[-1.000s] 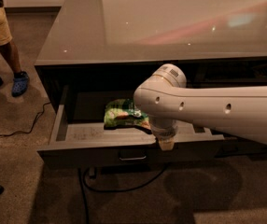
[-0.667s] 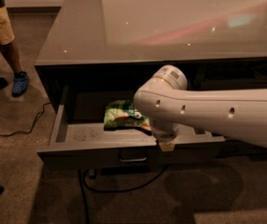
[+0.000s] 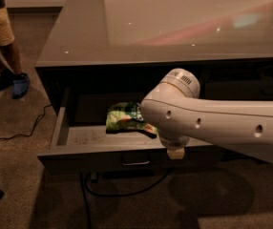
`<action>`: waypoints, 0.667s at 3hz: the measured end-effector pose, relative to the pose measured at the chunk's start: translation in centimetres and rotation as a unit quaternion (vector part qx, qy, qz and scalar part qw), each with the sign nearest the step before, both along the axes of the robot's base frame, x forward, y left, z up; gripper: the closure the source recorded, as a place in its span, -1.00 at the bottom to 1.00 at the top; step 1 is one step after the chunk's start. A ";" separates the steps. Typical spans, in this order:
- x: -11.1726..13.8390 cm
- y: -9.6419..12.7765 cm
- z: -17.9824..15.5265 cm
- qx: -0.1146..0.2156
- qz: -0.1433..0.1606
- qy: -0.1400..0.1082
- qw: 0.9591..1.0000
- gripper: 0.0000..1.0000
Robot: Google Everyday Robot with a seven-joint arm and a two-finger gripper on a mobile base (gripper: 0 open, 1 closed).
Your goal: Open top drawer
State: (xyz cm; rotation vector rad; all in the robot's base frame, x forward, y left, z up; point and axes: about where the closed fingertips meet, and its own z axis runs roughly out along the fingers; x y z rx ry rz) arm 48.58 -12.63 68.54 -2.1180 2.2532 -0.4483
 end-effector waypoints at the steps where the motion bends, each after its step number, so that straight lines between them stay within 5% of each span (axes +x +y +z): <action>1: -0.1 -0.1 0.4 0.000 -0.004 -0.005 1.000 -1.00; 2: -0.1 -0.1 0.4 0.000 -0.004 -0.005 1.000 -1.00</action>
Offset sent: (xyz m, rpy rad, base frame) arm -0.0007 -0.0006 0.0039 0.0005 -0.0098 -0.0082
